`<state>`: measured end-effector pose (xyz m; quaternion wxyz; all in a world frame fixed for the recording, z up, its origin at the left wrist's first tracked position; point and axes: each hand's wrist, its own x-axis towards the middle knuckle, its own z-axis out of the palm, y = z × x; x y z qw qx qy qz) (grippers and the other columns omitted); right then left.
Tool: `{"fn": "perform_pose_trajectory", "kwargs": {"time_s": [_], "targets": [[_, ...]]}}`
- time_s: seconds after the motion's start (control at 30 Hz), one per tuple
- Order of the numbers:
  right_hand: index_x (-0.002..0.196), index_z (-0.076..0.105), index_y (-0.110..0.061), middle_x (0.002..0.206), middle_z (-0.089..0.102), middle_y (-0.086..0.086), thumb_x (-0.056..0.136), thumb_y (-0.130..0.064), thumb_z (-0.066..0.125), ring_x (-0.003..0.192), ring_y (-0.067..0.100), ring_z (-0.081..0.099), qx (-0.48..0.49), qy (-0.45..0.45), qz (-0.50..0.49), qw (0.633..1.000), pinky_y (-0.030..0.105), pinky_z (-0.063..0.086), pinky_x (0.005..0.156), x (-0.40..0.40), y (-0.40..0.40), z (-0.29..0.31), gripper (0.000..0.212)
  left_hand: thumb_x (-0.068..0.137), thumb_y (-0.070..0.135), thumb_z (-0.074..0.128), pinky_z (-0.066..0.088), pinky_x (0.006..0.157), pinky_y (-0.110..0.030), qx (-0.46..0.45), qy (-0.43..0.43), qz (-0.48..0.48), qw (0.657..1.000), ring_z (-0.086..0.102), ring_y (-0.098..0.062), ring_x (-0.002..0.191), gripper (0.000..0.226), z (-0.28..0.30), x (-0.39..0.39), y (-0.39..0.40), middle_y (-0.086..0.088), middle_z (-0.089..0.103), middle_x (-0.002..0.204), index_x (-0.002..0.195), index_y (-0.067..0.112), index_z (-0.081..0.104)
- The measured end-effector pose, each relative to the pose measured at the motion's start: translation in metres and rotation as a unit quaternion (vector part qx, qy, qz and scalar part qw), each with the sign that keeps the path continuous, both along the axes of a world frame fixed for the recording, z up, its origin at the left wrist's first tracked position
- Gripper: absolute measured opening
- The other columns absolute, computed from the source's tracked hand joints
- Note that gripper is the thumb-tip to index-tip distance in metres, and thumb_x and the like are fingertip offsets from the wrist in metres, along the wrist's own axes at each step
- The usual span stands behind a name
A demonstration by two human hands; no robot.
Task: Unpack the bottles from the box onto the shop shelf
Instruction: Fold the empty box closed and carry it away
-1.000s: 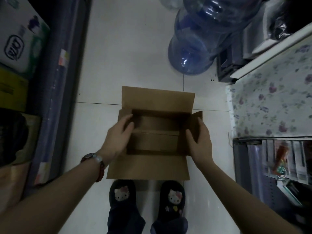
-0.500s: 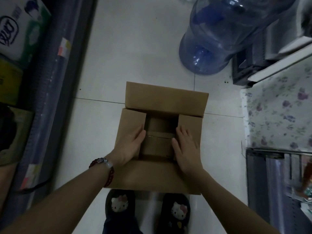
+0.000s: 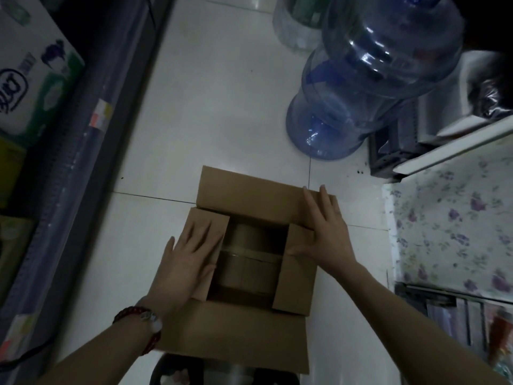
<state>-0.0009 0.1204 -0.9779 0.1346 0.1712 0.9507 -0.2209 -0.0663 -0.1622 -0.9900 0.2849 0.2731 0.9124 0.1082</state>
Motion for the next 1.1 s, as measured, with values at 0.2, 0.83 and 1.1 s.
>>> {"fn": "perform_pose_trajectory", "kwargs": {"time_s": [0.2,0.83,1.1], "targets": [[0.148,-0.015,-0.04,0.157,-0.029,0.002,0.05,-0.065,0.081,0.145,0.036,-0.02,-0.002,-0.022,-0.012,1.0,0.06,0.006,0.114,-0.013,0.011,-0.015,0.139,0.093,0.039,0.046,0.02,0.115,-0.045,0.045,-0.026,0.05,0.997,-0.016,-0.016,0.14,0.065,-0.009,0.003,-0.001,0.013,-0.012,0.153,0.142,0.042,0.003],[0.138,0.036,-0.013,0.138,0.049,0.022,0.079,-0.06,0.056,0.134,0.04,0.03,0.184,0.048,0.076,0.979,0.058,0.015,0.113,0.071,-0.039,-0.021,0.078,0.078,0.025,0.072,0.032,0.11,-0.034,0.096,-0.097,0.078,0.988,0.013,-0.018,0.144,0.083,0.001,-0.004,0.005,0.009,0.015,0.154,0.146,0.031,0.024],[0.153,0.003,-0.023,0.16,0.007,0.007,0.091,-0.068,0.018,0.148,0.022,0.001,0.074,-0.032,0.063,0.995,0.046,0.014,0.116,0.093,-0.052,-0.034,0.078,0.092,0.021,0.056,0.046,0.09,-0.03,0.064,-0.021,0.05,0.996,0.054,-0.022,0.117,0.035,0.014,0.007,-0.024,-0.003,0.059,0.127,0.127,0.024,0.058]]}}
